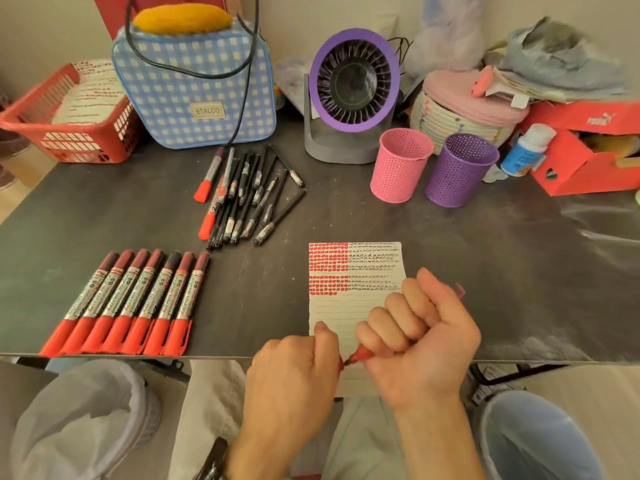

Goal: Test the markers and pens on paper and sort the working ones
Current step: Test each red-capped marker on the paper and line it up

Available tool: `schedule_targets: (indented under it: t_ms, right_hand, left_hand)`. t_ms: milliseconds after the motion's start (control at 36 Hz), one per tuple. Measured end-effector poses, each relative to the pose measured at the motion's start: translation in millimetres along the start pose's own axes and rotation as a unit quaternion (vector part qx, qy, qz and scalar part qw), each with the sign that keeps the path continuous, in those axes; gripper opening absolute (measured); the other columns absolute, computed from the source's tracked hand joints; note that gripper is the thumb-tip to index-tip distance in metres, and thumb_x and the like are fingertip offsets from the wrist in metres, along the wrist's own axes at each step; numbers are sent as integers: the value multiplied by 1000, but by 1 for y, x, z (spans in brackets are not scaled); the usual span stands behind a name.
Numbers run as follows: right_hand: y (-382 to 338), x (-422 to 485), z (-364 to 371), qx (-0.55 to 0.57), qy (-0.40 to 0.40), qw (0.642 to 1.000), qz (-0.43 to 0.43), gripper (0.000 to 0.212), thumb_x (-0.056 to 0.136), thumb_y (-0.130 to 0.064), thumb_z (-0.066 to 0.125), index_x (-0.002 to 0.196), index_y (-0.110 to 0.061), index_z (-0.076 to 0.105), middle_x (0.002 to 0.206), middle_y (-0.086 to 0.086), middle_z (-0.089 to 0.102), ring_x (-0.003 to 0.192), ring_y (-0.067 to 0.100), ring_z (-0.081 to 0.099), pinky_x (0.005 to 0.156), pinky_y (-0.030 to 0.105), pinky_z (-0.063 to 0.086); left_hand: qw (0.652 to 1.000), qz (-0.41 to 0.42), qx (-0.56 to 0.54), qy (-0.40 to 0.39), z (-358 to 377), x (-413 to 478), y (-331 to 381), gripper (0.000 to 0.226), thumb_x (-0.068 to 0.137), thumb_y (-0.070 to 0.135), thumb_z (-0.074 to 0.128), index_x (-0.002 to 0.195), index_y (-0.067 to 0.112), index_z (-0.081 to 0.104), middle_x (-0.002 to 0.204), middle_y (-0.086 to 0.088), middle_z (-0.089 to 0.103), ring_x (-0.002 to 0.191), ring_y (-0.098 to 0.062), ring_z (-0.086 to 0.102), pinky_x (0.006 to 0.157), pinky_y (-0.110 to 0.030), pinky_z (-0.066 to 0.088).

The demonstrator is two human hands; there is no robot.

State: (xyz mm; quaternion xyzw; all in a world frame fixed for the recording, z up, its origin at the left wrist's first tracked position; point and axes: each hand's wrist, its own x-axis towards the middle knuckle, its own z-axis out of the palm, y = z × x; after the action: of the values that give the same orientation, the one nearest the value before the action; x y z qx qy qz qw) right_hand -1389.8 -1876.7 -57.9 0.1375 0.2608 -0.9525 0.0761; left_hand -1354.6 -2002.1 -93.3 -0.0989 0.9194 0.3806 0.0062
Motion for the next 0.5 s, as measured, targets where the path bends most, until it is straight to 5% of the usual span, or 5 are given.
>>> schedule_targets:
  t_ms: [111, 222, 278, 417, 500]
  right_hand:
    - [-38, 15, -10, -14, -48, 997, -62, 51, 91, -35, 58, 48, -25, 31, 42, -10, 22, 39, 10, 16, 40, 25, 25]
    - [-53, 29, -21, -56, -34, 996, -67, 47, 98, -45, 55, 58, -20, 45, 63, -5, 43, 59, 13, 45, 63, 27, 40]
    - [-52, 33, -28, -122, -3, 991, -60, 47, 95, -56, 53, 68, -18, 62, 79, 0, 59, 74, 17, 60, 73, 31, 45]
    - [-46, 39, -39, -245, 32, 969, -20, 74, 89, -78, 38, 106, -18, 77, 80, 8, 68, 54, 16, 53, 47, 26, 45]
    - [-38, 41, -37, -306, 49, 951, -7, 64, 85, -73, 48, 107, -21, 79, 98, 13, 78, 63, 20, 70, 52, 25, 56]
  left_hand:
    - [995, -12, -90, 43, -21, 6, -11, 65, 88, 60, 20, 50, 24, 57, 43, 5, 56, 47, -12, 53, 60, -38, 47]
    - [984, 40, -153, 84, -30, 24, -21, 72, 95, 71, 17, 58, 22, 53, 49, 3, 52, 49, -11, 48, 56, -37, 39]
    - [984, 67, -141, 85, -30, 36, -24, 74, 93, 77, 13, 67, 20, 53, 61, 4, 57, 62, -14, 55, 64, -43, 46]
    - [989, 141, -31, 36, -20, 66, -31, 39, 91, 71, 39, 100, 37, 54, 96, 23, 58, 98, -2, 53, 81, -31, 47]
    - [979, 204, 29, 1, -11, 71, -37, 46, 89, 58, 54, 127, 32, 53, 124, 28, 53, 127, 3, 43, 104, -24, 39]
